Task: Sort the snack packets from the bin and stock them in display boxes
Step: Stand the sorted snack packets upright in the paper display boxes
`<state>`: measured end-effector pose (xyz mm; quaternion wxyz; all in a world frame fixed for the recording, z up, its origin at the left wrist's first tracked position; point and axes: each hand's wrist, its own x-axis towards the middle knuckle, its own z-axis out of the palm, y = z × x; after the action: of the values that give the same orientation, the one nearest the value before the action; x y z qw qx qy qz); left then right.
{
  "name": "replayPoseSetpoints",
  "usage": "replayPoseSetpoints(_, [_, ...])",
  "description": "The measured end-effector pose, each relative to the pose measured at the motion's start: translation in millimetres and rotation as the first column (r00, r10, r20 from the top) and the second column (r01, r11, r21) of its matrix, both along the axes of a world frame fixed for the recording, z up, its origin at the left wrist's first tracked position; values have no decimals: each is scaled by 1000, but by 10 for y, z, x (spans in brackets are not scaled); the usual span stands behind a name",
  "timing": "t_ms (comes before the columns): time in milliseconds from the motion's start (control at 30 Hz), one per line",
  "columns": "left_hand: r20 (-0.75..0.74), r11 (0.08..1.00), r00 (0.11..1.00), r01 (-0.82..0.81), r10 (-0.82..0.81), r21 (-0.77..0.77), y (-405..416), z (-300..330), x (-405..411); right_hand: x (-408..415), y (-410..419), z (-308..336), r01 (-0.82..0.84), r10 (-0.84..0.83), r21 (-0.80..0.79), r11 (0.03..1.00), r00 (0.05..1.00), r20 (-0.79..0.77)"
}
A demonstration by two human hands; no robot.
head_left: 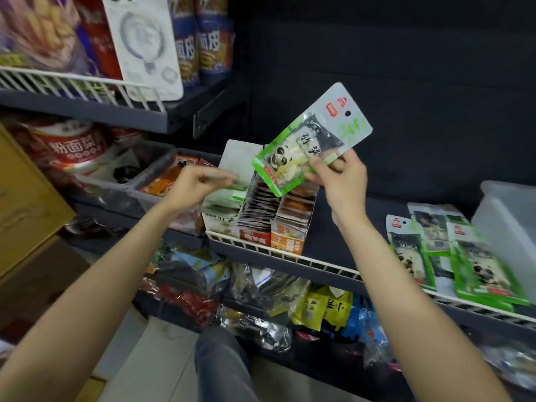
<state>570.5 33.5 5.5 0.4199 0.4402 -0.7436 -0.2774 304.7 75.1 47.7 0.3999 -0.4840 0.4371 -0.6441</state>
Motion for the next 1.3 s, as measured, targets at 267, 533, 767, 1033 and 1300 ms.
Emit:
replayPoseSetpoints(267, [144, 979, 971, 181, -193, 92, 144, -10, 225, 429, -322, 64, -34, 23, -60, 998, 984, -179])
replayPoseSetpoints(533, [171, 998, 984, 40, -48, 55, 161, -50, 367, 603, -443, -152, -39, 31, -25, 999, 971, -238])
replayPoseSetpoints(767, [488, 979, 855, -97, 175, -181, 205, -45, 433, 779, -603, -224, -52, 11, -87, 995, 911, -411])
replayPoseSetpoints(1033, [837, 978, 510, -45, 199, -206, 341, -64, 191, 1056, -679, -434, -238, 9, -49, 970, 239, -971])
replayPoseSetpoints(1300, [573, 899, 736, -111, 361, -423, 717, -86, 150, 888, -708, -456, -246, 55, 87, 965, -133, -990])
